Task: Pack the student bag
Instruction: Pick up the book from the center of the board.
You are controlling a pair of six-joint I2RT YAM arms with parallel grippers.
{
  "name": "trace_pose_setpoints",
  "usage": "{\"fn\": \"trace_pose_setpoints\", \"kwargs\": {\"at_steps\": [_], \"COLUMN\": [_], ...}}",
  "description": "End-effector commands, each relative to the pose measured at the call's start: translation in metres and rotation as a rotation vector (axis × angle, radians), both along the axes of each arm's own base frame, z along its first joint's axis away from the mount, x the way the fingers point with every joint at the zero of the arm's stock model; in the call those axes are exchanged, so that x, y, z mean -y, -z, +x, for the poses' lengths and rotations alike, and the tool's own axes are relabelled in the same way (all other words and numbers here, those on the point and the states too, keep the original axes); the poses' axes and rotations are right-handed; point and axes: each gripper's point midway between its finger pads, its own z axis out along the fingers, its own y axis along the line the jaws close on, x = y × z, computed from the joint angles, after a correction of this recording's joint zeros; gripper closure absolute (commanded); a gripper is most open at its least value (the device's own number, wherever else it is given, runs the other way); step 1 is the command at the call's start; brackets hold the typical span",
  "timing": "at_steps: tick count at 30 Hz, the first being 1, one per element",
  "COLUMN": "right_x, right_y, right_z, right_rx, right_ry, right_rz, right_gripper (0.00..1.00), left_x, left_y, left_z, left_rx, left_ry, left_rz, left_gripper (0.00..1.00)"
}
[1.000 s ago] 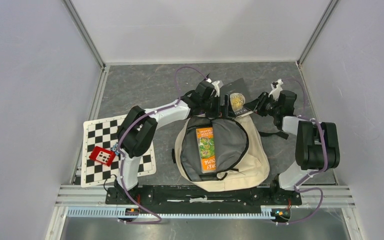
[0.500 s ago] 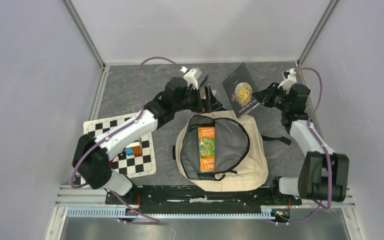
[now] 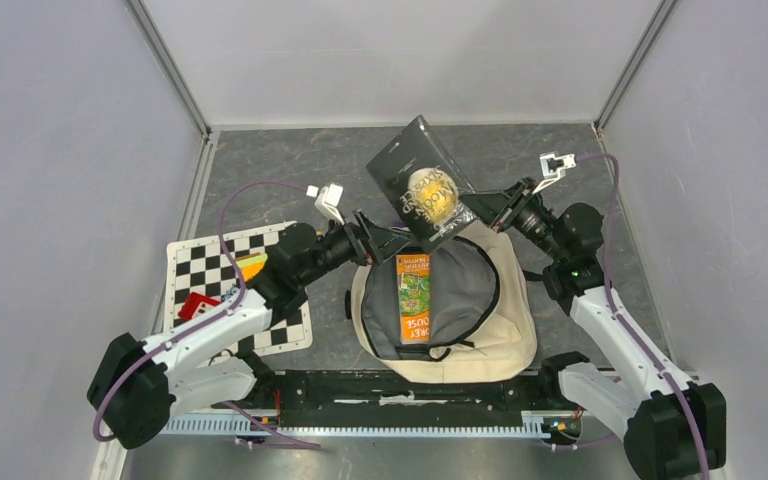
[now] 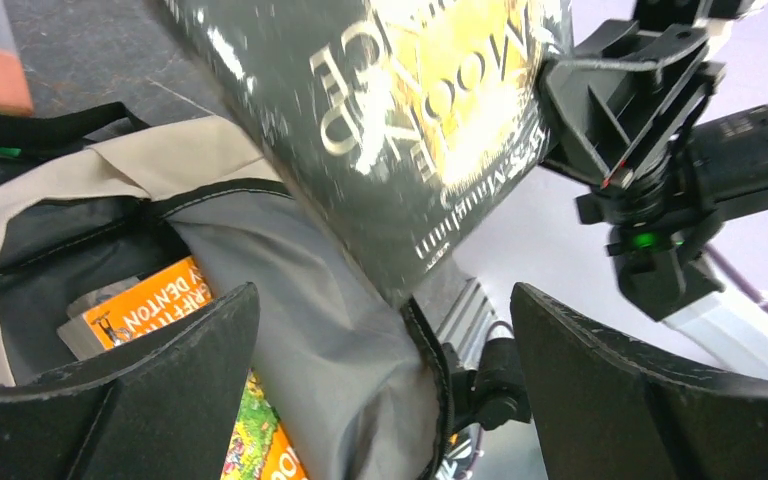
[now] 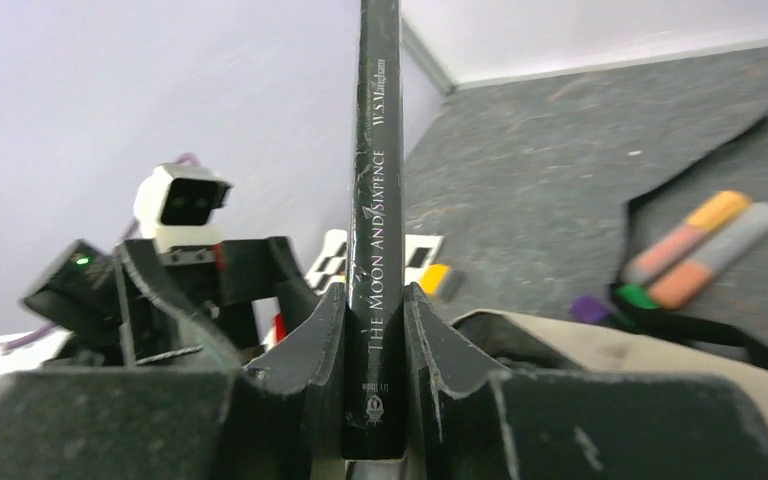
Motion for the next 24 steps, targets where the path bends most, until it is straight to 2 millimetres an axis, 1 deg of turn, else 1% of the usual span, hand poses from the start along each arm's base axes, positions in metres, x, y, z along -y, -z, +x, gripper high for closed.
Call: {"fn": "trace_pose_setpoints", "kwargs": {"at_steps": [1, 4, 8, 12, 15, 17, 18, 19, 21, 22, 24], "right_x": [-0.014, -0.024, -0.033, -0.036, -0.038, -0.039, -0.04, -0.04, -0.039, -0.039, -0.039], "right_y": [-0.082, -0.09, -0.097, -0.107, -0.11, -0.11, -0.108, -0.106, -0.102, -0.099, -0.094], "right_z": [-0.042, -0.055, -0.069, -0.075, -0.078, -0.079, -0.079, -0.079, -0.078, -0.077, -0.075], "right_rx": [0.23, 0.235, 0.244, 0.261, 0.262, 0.26, 0.255, 0.251, 0.242, 0.237, 0.22], "right_ry": [-0.059, -0.102, -0.152, -0.165, -0.173, -0.175, -0.175, -0.172, -0.165, -0.16, -0.155], "right_rz": [0.2, 0.222, 0.278, 0.303, 0.314, 0.32, 0.32, 0.324, 0.329, 0.329, 0.326], "right_gripper": [1.0, 1.0, 1.0, 1.0, 1.0, 1.0, 1.0, 1.0, 1.0, 1.0, 1.0], "left_x": [-0.016, -0.024, -0.024, -0.026, -0.027, -0.028, -0.027, -0.028, -0.028, -0.029, -0.031], "left_y": [-0.054, -0.062, -0.072, -0.07, -0.07, -0.076, -0.08, -0.083, -0.088, -0.088, -0.088], "left_z": [-0.012, -0.02, -0.025, -0.025, -0.023, -0.023, -0.024, -0.024, -0.025, -0.025, -0.024], "left_rx": [0.13, 0.155, 0.171, 0.153, 0.143, 0.153, 0.159, 0.165, 0.178, 0.175, 0.166], "left_ry": [-0.033, -0.036, -0.016, -0.021, -0.035, -0.034, -0.031, -0.028, -0.023, -0.027, -0.04], "left_rz": [-0.254, -0.318, -0.34, -0.352, -0.363, -0.387, -0.4, -0.412, -0.435, -0.443, -0.466], "left_gripper": [0.0, 0.0, 0.0, 0.0, 0.0, 0.01, 0.04, 0.1, 0.27, 0.35, 0.48]}}
